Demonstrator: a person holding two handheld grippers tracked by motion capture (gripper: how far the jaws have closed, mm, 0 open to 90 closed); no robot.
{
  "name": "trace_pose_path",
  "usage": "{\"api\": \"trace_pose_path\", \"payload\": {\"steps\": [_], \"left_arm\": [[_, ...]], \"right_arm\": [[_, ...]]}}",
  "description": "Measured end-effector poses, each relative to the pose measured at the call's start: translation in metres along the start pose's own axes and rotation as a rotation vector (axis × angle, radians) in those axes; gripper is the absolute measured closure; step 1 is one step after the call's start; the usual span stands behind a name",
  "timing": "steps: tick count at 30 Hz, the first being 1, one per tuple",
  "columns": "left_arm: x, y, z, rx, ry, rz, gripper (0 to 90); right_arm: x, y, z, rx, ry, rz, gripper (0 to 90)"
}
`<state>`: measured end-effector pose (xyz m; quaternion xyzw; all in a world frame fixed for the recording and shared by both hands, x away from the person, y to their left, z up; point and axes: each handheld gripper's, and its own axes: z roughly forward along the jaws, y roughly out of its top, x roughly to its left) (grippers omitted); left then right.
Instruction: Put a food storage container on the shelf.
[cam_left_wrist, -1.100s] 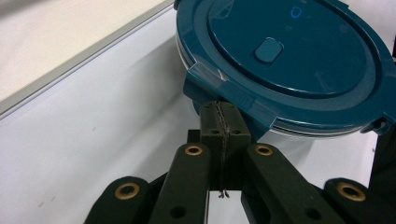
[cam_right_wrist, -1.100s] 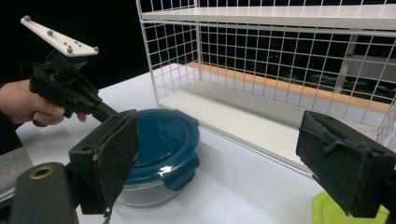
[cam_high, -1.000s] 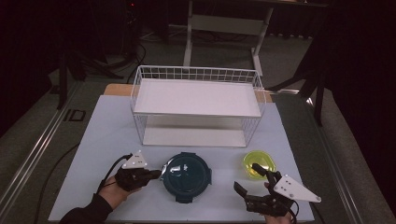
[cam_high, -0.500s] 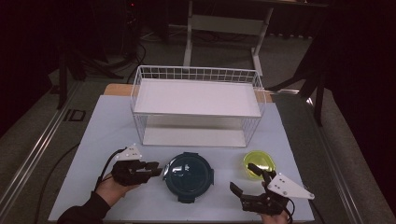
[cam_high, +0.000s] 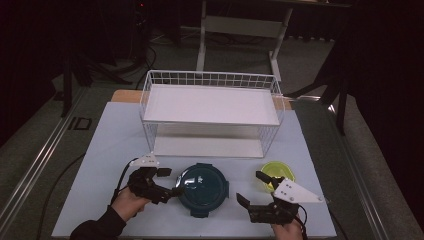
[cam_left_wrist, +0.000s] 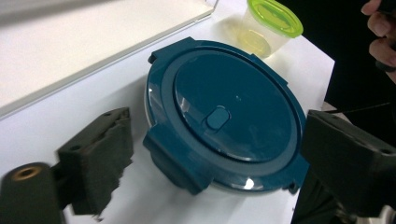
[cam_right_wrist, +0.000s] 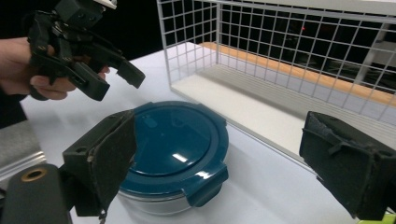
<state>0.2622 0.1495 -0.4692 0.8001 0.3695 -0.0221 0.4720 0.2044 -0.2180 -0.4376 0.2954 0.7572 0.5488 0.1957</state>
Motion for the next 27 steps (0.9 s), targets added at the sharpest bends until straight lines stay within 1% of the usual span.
{"api": "trace_pose_path", "payload": {"steps": [1,2,3,4,5,6,7,8,10,11,12,13,14,15,16,17,18,19,20,22,23,24,25,27], "left_arm": [[0.001,0.0,0.003,0.004,-0.006,-0.014,7.8],[0.003,0.001,0.006,0.019,0.002,-0.03,6.9],[0.004,0.0,0.008,0.019,-0.001,-0.043,6.8],[0.006,0.0,0.01,0.021,-0.016,-0.065,6.8],[0.008,-0.001,0.012,0.029,-0.02,-0.088,6.8],[0.011,-0.002,0.014,0.035,-0.023,-0.114,6.8],[0.013,-0.003,0.016,0.044,-0.028,-0.141,8.0],[0.014,-0.003,0.017,0.042,-0.017,-0.157,9.9],[0.018,-0.005,0.019,0.045,-0.038,-0.182,14.3],[0.019,-0.005,0.02,0.048,-0.04,-0.197,14.4],[0.02,-0.006,0.022,0.05,-0.052,-0.205,16.0],[0.022,-0.006,0.023,0.058,-0.053,-0.225,17.3],[0.022,-0.006,0.024,0.065,-0.056,-0.238,18.3],[0.023,-0.007,0.024,0.069,-0.056,-0.25,20.1],[0.023,-0.008,0.024,0.073,-0.044,-0.258,21.5],[0.025,-0.008,0.024,0.078,-0.042,-0.272,23.7],[0.027,-0.01,0.023,0.077,-0.052,-0.29,25.1],[0.03,-0.011,0.022,0.076,-0.048,-0.307,25.4],[0.032,-0.012,0.02,0.078,-0.048,-0.314,27.3],[0.037,-0.016,0.019,0.082,-0.066,-0.361,29.2],[0.038,-0.017,0.02,0.094,-0.077,-0.376,31.9],[0.04,-0.019,0.021,0.1,-0.085,-0.384,32.6],[0.04,-0.02,0.022,0.107,-0.089,-0.383,35.1],[0.042,-0.021,0.023,0.109,-0.121,-0.405,38.2]], "right_arm": [[0.001,0.0,0.001,0.006,-0.001,-0.007,15.0],[0.002,0.0,0.001,0.018,0.019,-0.02,13.3],[0.003,0.001,0.002,0.024,0.044,-0.023,12.2],[0.003,0.001,0.002,0.017,0.05,-0.02,12.2],[0.005,0.001,0.003,0.005,0.047,-0.022,12.2],[0.005,0.001,0.003,0.007,0.044,-0.023,12.2],[0.005,0.001,0.004,0.012,0.05,-0.007,12.2],[0.004,0.001,0.004,0.009,0.05,0.011,12.3],[0.001,0.0,0.006,0.018,0.045,0.031,13.5],[0.0,0.0,0.006,0.022,0.045,0.042,14.0],[-0.001,-0.001,0.007,0.027,0.05,0.046,15.4],[-0.002,-0.001,0.008,0.038,0.053,0.049,17.8],[-0.004,-0.001,0.008,0.045,0.066,0.058,22.8],[-0.005,-0.002,0.009,0.05,0.075,0.072,24.8],[-0.006,-0.002,0.009,0.055,0.08,0.088,26.2],[-0.006,-0.002,0.009,0.061,0.079,0.096,27.7],[-0.007,-0.003,0.01,0.073,0.08,0.1,28.2],[-0.007,-0.003,0.011,0.093,0.083,0.117,28.1],[-0.008,-0.003,0.013,0.111,0.096,0.13,28.0],[-0.008,-0.004,0.014,0.116,0.101,0.133,29.5],[-0.009,-0.004,0.015,0.123,0.102,0.136,29.5],[-0.009,-0.004,0.015,0.128,0.105,0.142,29.5],[-0.009,-0.004,0.016,0.133,0.115,0.152,29.9],[-0.011,-0.004,0.016,0.139,0.126,0.165,30.3]]}}
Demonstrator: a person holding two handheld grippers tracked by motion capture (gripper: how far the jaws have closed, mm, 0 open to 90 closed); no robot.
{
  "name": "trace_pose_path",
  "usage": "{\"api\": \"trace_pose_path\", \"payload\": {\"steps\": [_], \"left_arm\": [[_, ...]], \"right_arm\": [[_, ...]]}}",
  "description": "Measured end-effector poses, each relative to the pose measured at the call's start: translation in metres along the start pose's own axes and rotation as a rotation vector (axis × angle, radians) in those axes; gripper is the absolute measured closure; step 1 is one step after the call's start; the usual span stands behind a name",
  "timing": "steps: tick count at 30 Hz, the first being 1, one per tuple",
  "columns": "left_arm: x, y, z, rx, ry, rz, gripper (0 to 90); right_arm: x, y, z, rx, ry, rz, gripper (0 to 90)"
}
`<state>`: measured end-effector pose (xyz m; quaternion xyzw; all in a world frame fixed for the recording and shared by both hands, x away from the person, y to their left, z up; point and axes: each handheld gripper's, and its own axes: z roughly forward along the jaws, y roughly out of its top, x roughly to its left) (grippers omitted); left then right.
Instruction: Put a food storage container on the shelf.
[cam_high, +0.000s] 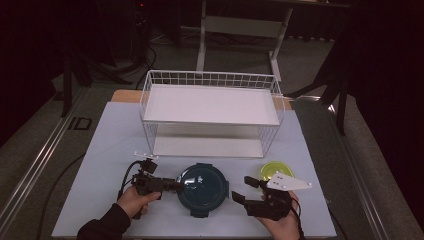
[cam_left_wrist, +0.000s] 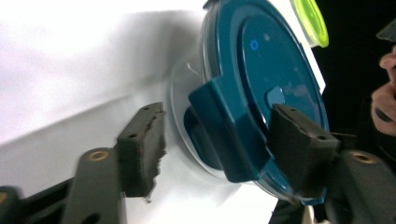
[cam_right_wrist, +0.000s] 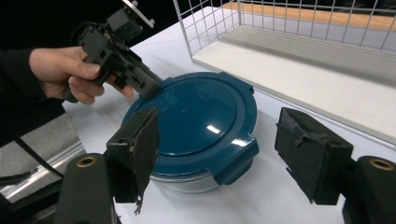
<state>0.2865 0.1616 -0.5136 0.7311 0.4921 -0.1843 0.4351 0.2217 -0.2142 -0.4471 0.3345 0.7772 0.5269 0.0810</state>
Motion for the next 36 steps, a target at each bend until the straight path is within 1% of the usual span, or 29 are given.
{"api": "trace_pose_path", "payload": {"steps": [2,4,5,6,8,10,13,15,16,17,18,19,20,22,23,24,25,26,27,29,31,33,34,35,36], "left_arm": [[0.001,0.0,-0.001,0.008,-0.029,-0.01,44.2],[0.0,0.001,-0.002,0.006,-0.021,0.004,46.9],[-0.001,0.001,-0.004,-0.005,-0.017,0.017,49.9],[-0.001,0.002,-0.005,-0.001,-0.017,0.009,53.9],[-0.001,0.003,-0.004,0.001,-0.011,0.01,54.2],[-0.002,0.003,-0.004,0.006,-0.007,0.002,54.8],[-0.003,0.002,-0.005,-0.001,-0.01,-0.003,55.5],[-0.005,0.001,-0.004,-0.009,-0.024,0.01,58.5],[-0.008,0.001,-0.004,-0.015,-0.017,0.032,60.5],[-0.013,0.001,-0.005,-0.034,0.03,0.077,64.8],[-0.019,0.001,-0.004,-0.034,0.072,0.116,68.1],[-0.021,0.001,-0.003,-0.034,0.082,0.135,69.0],[-0.022,0.001,-0.001,-0.039,0.075,0.126,69.0],[-0.027,0.002,0.001,-0.032,0.092,0.14,68.7],[-0.028,0.002,0.002,-0.035,0.096,0.137,68.3],[-0.028,0.003,0.003,-0.032,0.09,0.141,67.5],[-0.027,0.005,0.004,-0.013,0.068,0.124,65.9],[-0.026,0.006,0.005,-0.008,0.063,0.122,65.5],[-0.025,0.007,0.004,-0.003,0.058,0.125,65.5],[-0.024,0.008,0.005,0.003,0.046,0.109,65.2],[-0.021,0.008,0.006,-0.006,0.03,0.098,64.9],[-0.016,0.01,0.01,-0.009,0.009,0.087,62.7],[-0.013,0.011,0.013,-0.008,-0.013,0.07,59.3],[-0.01,0.013,0.014,-0.004,-0.033,0.049,58.2],[-0.008,0.014,0.016,-0.005,-0.043,0.042,58.1]], "right_arm": [[-0.001,0.0,0.0,0.005,0.004,0.014,30.5],[-0.001,0.0,0.001,0.011,0.007,0.019,30.9],[0.0,-0.001,0.002,0.014,0.006,0.018,31.5],[0.0,-0.002,0.002,0.019,0.014,0.027,32.9],[-0.001,-0.003,0.005,0.031,0.023,0.039,33.0],[-0.002,-0.005,0.008,0.046,0.038,0.068,33.7],[-0.005,-0.009,0.012,0.07,0.043,0.106,33.8],[-0.008,-0.011,0.015,0.086,0.052,0.147,33.9],[-0.01,-0.012,0.016,0.095,0.056,0.172,34.0],[-0.013,-0.013,0.018,0.107,0.062,0.2,34.0],[-0.016,-0.014,0.019,0.118,0.068,0.233,33.9],[-0.019,-0.015,0.021,0.123,0.075,0.273,33.9],[-0.021,-0.017,0.022,0.137,0.077,0.312,33.8],[-0.025,-0.021,0.025,0.156,0.088,0.373,33.9],[-0.026,-0.024,0.026,0.172,0.087,0.398,33.9],[-0.026,-0.026,0.026,0.178,0.093,0.41,34.0],[-0.026,-0.027,0.027,0.194,0.106,0.428,34.2],[-0.025,-0.028,0.027,0.201,0.107,0.435,34.4],[-0.024,-0.028,0.027,0.211,0.102,0.434,34.4],[-0.023,-0.029,0.027,0.214,0.087,0.444,34.4],[-0.024,-0.03,0.023,0.207,0.07,0.468,34.3],[-0.024,-0.034,0.02,0.206,0.07,0.488,34.2],[-0.023,-0.036,0.019,0.214,0.072,0.496,33.9],[-0.024,-0.038,0.019,0.218,0.077,0.514,34.0],[-0.024,-0.041,0.019,0.221,0.083,0.536,34.0]]}}
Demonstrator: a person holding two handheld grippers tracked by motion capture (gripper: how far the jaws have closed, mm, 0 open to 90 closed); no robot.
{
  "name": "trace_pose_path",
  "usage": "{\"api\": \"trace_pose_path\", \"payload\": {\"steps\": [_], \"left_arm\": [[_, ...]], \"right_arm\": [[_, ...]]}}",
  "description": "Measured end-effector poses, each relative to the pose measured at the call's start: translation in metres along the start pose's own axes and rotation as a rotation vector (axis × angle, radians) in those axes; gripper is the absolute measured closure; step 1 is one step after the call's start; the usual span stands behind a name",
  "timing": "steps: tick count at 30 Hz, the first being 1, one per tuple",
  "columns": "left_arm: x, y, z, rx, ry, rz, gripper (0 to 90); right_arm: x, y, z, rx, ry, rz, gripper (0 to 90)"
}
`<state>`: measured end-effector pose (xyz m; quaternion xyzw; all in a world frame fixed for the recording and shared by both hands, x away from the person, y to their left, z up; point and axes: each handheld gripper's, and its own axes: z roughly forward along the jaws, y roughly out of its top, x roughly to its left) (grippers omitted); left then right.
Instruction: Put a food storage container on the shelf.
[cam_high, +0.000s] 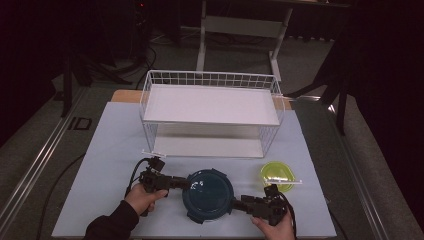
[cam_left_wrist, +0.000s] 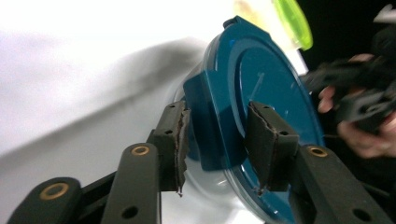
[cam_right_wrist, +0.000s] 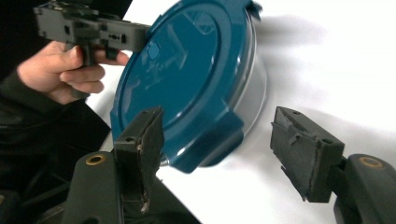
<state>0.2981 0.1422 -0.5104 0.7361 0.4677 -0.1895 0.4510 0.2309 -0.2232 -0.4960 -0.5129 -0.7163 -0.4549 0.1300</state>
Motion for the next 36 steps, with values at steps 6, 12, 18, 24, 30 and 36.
{"api": "trace_pose_path", "payload": {"steps": [6,12,18,24,30,36], "left_arm": [[0.003,0.007,0.001,0.045,-0.018,0.0,57.5],[0.003,0.007,0.0,0.078,-0.031,0.024,57.0],[-0.002,0.005,-0.001,0.067,-0.002,0.043,58.4],[-0.009,0.003,-0.004,0.055,0.043,0.005,61.2],[-0.017,0.0,-0.008,0.046,0.081,0.004,63.2],[-0.024,-0.005,-0.012,0.034,0.122,-0.01,63.7]], "right_arm": [[-0.004,-0.007,0.012,0.049,0.029,0.08,35.3],[-0.007,-0.007,0.021,0.059,0.093,0.149,42.8],[-0.009,-0.006,0.027,0.058,0.107,0.219,45.8],[-0.01,-0.005,0.026,0.062,0.114,0.237,47.7],[-0.008,-0.003,0.024,0.07,0.122,0.225,50.9],[-0.007,-0.001,0.022,0.067,0.136,0.22,53.6]]}}
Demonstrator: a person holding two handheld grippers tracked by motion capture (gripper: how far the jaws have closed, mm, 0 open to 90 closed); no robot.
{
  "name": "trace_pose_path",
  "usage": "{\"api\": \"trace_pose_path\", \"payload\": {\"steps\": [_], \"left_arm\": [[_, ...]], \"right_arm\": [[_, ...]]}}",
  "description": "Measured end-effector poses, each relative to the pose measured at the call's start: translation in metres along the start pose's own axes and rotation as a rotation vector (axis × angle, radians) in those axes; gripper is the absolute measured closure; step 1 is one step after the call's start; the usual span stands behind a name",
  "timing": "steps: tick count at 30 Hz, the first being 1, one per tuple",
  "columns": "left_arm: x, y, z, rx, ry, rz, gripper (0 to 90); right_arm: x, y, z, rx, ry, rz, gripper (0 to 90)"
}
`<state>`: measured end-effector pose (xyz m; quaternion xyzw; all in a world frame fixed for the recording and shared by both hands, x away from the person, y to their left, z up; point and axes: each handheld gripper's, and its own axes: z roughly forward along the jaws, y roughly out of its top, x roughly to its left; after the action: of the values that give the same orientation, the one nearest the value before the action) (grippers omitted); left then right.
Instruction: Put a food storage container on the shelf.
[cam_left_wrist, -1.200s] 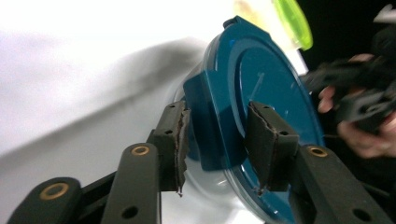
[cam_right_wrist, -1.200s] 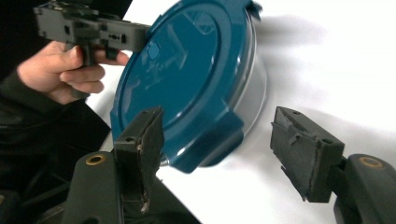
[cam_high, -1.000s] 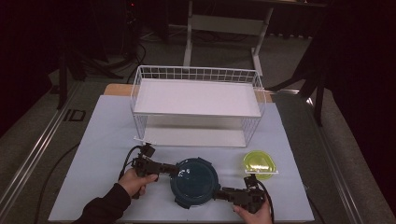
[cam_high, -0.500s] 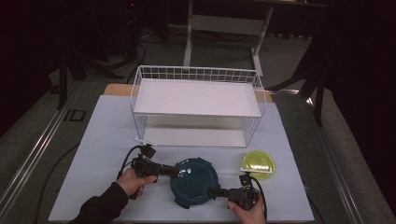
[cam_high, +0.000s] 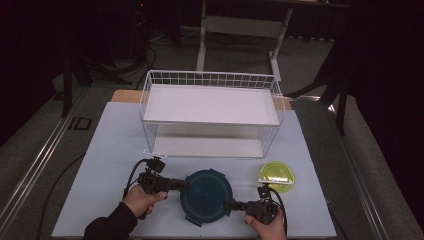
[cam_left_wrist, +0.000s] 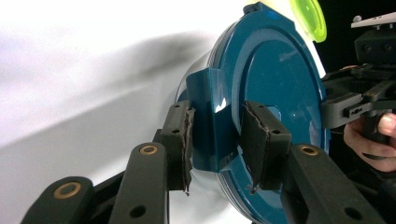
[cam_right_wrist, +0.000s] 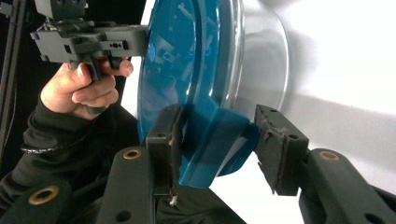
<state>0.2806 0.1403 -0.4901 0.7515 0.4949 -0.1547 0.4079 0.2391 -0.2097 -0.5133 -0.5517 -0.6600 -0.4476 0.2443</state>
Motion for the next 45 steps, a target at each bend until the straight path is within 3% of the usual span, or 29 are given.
{"api": "trace_pose_path", "payload": {"steps": [8,12,15,21,22,31,45], "left_arm": [[-0.003,-0.008,-0.006,-0.022,0.02,-0.003,64.9],[-0.008,-0.011,-0.011,-0.036,0.018,0.003,67.4],[-0.005,-0.011,-0.012,-0.037,0.011,-0.015,67.4],[-0.009,-0.012,-0.014,-0.05,0.01,-0.01,67.2],[-0.012,-0.009,-0.019,-0.07,0.01,-0.005,67.2],[-0.02,0.002,-0.032,-0.093,-0.022,-0.001,67.4],[-0.044,0.032,-0.059,-0.165,-0.028,0.028,68.4]], "right_arm": [[0.004,0.004,0.0,-0.004,0.008,-0.028,55.7],[0.002,0.008,-0.002,-0.005,0.022,-0.022,57.5],[0.002,0.011,-0.001,0.001,0.024,-0.031,57.8],[0.007,0.016,-0.004,-0.005,0.015,-0.064,57.9],[0.013,0.021,-0.006,-0.013,0.01,-0.088,57.8],[0.033,0.04,-0.017,-0.049,0.007,-0.147,57.6],[0.067,0.069,-0.039,-0.106,0.009,-0.235,57.8]]}}
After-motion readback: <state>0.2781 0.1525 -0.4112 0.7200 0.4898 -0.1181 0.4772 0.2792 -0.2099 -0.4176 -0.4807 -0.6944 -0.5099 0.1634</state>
